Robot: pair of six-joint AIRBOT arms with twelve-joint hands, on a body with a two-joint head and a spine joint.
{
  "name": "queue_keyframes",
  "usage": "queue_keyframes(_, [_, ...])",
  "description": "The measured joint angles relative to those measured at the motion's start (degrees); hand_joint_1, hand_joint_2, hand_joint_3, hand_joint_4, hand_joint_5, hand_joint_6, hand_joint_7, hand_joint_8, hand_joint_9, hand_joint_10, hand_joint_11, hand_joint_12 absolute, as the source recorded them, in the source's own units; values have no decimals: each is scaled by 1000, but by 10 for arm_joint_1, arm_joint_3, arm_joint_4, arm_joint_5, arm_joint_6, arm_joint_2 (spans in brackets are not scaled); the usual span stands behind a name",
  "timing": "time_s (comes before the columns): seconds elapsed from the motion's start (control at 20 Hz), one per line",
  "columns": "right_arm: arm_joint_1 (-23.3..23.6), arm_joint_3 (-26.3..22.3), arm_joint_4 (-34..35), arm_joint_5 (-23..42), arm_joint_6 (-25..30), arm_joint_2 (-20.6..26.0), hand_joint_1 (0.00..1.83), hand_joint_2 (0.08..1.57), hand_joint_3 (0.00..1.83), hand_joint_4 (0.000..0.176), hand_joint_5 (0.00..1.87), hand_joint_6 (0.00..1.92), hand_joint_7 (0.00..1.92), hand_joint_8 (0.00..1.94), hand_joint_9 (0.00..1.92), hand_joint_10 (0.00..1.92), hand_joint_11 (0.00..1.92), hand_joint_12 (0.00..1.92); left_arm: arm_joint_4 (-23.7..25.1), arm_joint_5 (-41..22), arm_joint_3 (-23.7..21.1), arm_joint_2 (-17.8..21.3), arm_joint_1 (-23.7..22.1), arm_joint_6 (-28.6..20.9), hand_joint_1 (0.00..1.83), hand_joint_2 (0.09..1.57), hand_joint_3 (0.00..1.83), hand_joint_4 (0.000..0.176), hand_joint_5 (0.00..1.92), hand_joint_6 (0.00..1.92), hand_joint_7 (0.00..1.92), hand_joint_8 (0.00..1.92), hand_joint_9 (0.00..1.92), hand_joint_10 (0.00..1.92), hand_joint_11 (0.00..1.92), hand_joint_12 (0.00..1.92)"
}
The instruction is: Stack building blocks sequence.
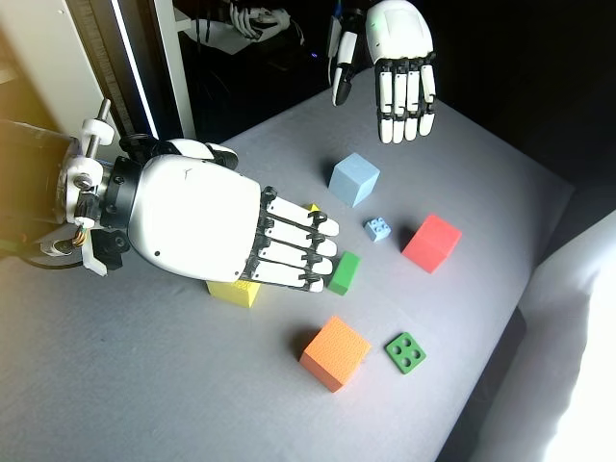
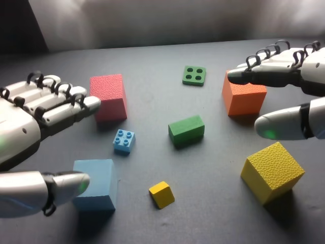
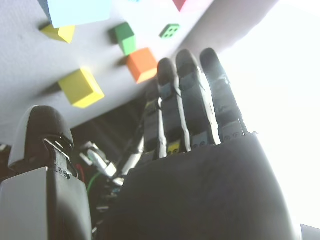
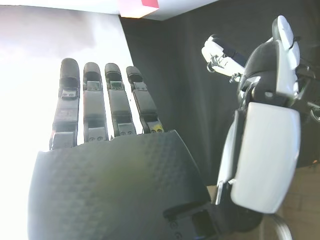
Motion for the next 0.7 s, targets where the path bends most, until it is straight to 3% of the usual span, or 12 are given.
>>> queue_keyframes(0.25, [0,0,0,-2,0,0,0,1197,8,0,64,5,31,8,10,4,5,47,-43,2,0,0,0,28,0,1248,17,0,3,1,5,1,0,0,0,0])
queue_keyframes(0.3, [0,-1,-1,-2,0,0,0,1204,9,0,72,7,38,9,16,5,11,54,-55,2,0,0,0,34,116,1213,0,0,0,0,0,0,0,0,0,0])
queue_keyframes(0.4, [-4,-2,1,0,-7,0,0,1215,11,0,65,2,25,2,9,1,3,54,-61,14,0,0,0,40,891,1034,0,0,0,0,0,0,0,0,0,0])
queue_keyframes(0.5, [-10,-3,0,-2,-17,0,0,1209,7,0,60,0,17,0,1,0,1,57,-75,25,-2,-6,-1,57,1419,992,0,0,0,0,0,0,0,0,0,0])
queue_keyframes(0.55, [-10,-3,-1,-4,-18,0,0,1211,7,0,62,1,22,2,2,1,2,58,-96,28,-5,-9,-1,74,1523,991,0,0,0,0,0,0,0,0,0,0])
queue_keyframes(0.7, [-10,-3,1,-4,-18,0,0,1217,7,0,71,3,31,3,15,4,10,72,-154,29,-7,-43,-1,124,1499,1028,0,0,0,0,0,0,0,0,0,0])
